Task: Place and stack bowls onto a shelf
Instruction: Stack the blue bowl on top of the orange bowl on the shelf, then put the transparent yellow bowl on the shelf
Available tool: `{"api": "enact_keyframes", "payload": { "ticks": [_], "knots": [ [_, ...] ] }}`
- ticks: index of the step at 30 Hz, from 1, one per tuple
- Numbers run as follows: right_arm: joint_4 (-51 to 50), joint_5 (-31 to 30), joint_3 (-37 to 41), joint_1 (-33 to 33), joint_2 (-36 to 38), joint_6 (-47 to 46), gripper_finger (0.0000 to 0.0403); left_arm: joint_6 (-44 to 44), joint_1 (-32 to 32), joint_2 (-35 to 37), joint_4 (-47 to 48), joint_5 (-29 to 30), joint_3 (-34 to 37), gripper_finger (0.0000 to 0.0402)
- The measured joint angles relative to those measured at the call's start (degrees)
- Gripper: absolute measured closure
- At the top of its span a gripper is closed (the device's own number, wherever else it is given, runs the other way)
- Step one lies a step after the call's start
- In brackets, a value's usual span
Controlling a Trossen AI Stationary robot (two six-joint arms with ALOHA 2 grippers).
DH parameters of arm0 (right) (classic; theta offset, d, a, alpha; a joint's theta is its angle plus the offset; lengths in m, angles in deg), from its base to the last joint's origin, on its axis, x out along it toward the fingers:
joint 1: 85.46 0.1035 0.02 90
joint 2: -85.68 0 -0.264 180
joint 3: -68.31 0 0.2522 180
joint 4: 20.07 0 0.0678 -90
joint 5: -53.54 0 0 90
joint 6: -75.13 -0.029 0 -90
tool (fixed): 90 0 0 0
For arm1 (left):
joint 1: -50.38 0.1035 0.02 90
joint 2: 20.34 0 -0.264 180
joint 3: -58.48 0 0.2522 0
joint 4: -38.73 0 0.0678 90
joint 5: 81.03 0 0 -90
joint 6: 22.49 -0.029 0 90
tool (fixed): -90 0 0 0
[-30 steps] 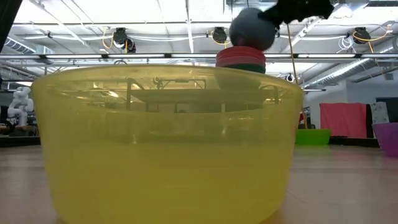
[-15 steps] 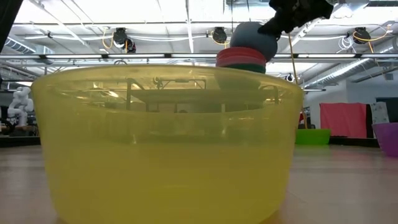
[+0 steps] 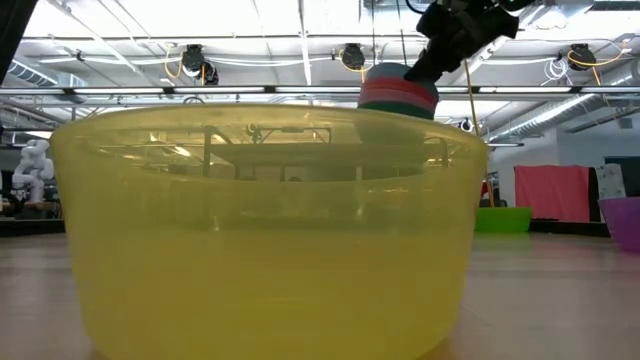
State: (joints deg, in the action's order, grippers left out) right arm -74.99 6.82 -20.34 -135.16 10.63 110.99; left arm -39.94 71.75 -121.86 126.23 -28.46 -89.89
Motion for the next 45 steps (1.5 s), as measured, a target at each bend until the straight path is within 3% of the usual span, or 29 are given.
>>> {"api": "enact_keyframes", "payload": {
  "ticks": [21, 27, 34, 45],
  "knots": [
    [4.28, 0.24, 0.0, 2.23, 3.68, 0.83, 0.0295, -0.29, 0.16, -0.02, 1.67, 0.11, 0.0, 0.0321],
    [8.25, 0.25, 0.0, 2.19, 8.87, -4.37, 0.0295, 2.34, 0.33, -0.02, 4.39, 1.44, 0.0, 0.0321],
    [8.2, 0.28, 0.0, 2.19, 16.37, -6.28, 0.0302, 9.5, -0.53, -0.04, 16.68, 12.54, 0.04, 0.0321],
    [8.2, 0.32, 0.0, 2.19, 28.37, -9.68, 0.0302, 20.33, -12.18, -0.04, 16.22, 13.09, 2.42, 0.0321]
  ]
}}
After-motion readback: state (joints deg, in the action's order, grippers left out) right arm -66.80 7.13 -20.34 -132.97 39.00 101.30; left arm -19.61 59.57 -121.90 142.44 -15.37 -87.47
